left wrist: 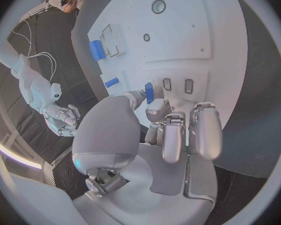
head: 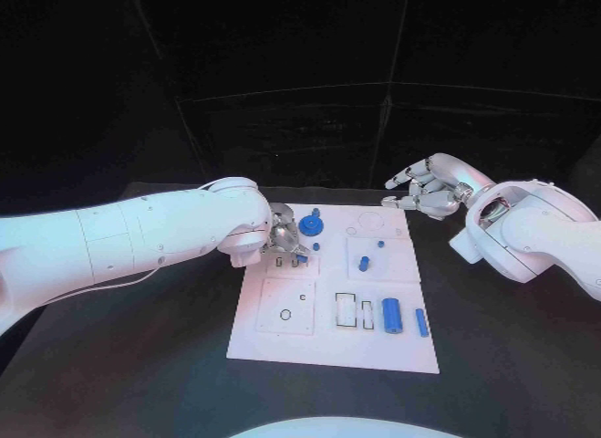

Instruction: Assemble the parts on the task board

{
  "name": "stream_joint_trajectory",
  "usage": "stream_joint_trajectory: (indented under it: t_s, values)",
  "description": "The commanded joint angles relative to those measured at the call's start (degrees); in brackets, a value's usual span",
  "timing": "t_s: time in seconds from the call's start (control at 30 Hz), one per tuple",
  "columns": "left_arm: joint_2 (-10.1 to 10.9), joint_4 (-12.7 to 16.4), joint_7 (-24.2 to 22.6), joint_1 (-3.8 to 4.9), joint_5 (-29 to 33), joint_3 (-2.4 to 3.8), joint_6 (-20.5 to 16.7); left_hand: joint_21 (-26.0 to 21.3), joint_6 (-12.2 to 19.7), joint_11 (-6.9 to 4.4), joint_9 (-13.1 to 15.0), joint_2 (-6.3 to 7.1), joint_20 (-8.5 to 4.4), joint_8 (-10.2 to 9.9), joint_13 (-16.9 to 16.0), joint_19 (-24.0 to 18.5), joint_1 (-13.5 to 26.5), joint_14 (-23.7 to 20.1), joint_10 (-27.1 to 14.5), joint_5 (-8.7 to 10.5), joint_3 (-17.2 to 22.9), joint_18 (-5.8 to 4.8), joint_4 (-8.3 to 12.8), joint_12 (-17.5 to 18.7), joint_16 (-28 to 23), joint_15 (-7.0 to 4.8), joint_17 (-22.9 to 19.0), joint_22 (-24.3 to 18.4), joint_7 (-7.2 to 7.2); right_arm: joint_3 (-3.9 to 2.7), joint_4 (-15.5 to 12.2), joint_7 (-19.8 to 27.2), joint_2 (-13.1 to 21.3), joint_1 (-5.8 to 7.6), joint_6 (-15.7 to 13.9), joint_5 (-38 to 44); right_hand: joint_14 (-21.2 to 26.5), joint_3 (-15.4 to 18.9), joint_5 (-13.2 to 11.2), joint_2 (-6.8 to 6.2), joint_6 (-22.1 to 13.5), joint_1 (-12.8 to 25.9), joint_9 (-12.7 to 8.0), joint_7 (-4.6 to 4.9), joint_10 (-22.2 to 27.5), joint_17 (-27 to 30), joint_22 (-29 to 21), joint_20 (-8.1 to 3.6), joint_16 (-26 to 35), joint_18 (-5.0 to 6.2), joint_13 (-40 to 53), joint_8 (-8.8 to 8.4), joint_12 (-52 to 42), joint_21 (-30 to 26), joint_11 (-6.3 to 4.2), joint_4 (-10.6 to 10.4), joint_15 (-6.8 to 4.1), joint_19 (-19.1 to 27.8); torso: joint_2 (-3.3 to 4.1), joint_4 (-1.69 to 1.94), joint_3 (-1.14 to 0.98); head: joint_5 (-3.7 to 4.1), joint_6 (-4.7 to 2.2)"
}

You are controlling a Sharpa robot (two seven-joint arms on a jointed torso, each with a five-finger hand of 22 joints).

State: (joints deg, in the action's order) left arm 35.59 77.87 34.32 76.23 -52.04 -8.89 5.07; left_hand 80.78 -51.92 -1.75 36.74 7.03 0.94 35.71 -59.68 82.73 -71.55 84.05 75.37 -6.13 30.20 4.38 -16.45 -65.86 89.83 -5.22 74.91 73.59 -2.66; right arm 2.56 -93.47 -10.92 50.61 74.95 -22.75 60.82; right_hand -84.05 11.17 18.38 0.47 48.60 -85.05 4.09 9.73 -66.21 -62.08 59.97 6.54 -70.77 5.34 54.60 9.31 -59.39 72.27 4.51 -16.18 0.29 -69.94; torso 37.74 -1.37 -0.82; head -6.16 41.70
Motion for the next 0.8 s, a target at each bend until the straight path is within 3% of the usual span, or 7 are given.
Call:
stream_joint_trajectory:
  t_s: [0.03,0.37,0.6,0.8]
  values:
    - [0.9,1.1,-1.8,0.02,0.4,-0.01,-4.7,-0.1,-0.2,-0.10,0.2,0.10,0.33,0.3,-0.1,0.1,0.7,5.9,0.5,0.24,10.6,-0.90,10.1,-0.3,0.2,0.08,15.1,0.2,0.36,-0.05,0.0,0.2,-0.1,0.14,0.2,0.4,-0.2,0.5,0.4,0.32,-0.4,-0.2,-0.1,-0.03,0.1,-0.1,0.0,-0.16,0.3,1.07,-0.1,0.29,0.0,-0.3,0.06,0.0,-0.24,-0.3,0.01,0.03,-0.02,-0.18,0.07]
    - [3.4,3.5,-2.4,-0.50,-3.0,-0.20,-8.4,0.1,-0.2,-0.17,0.5,0.58,0.29,0.5,-0.4,0.2,1.2,5.9,0.8,0.31,11.4,-0.96,11.0,-0.6,0.2,0.04,15.1,0.5,0.43,-0.05,0.3,0.2,-0.1,0.14,0.2,0.4,-0.2,0.6,0.5,0.35,-0.5,-0.1,-0.1,-0.03,0.1,-0.1,0.0,-0.16,0.3,1.07,-0.1,0.31,0.0,-0.3,0.07,-0.1,-0.24,-0.3,-0.01,0.09,0.02,-0.38,0.13]
    - [3.6,3.4,-2.4,-1.20,-3.6,-0.44,-9.5,0.1,-0.2,-0.21,0.6,1.24,0.27,0.6,-0.4,0.3,1.3,5.9,0.9,0.40,11.7,-0.96,11.7,-0.6,0.2,0.02,15.1,0.5,0.48,-0.05,0.4,0.3,-0.2,0.13,0.2,0.4,-0.2,0.7,0.6,0.48,-0.5,0.1,-0.1,-0.03,0.1,-0.1,-0.1,-0.16,0.4,1.07,-0.1,0.35,0.0,-0.4,0.07,-0.2,-0.23,-0.3,0.07,-0.09,0.09,-0.60,0.28]
    - [3.2,3.0,-2.4,-1.87,-4.6,-0.52,-9.6,0.1,-0.3,-0.24,0.7,1.74,0.26,0.7,-0.6,0.3,1.4,5.9,1.0,0.47,11.8,-0.96,12.2,-0.8,0.2,0.01,15.1,0.6,0.51,-0.05,0.5,0.3,-0.2,0.13,0.2,0.4,-0.2,0.8,0.7,0.53,-0.5,0.1,-0.1,-0.03,0.1,-0.2,-0.1,-0.16,0.3,1.07,-0.2,0.37,0.0,-0.4,0.07,-0.3,-0.23,-0.3,0.08,-0.03,0.07,-0.57,0.51]
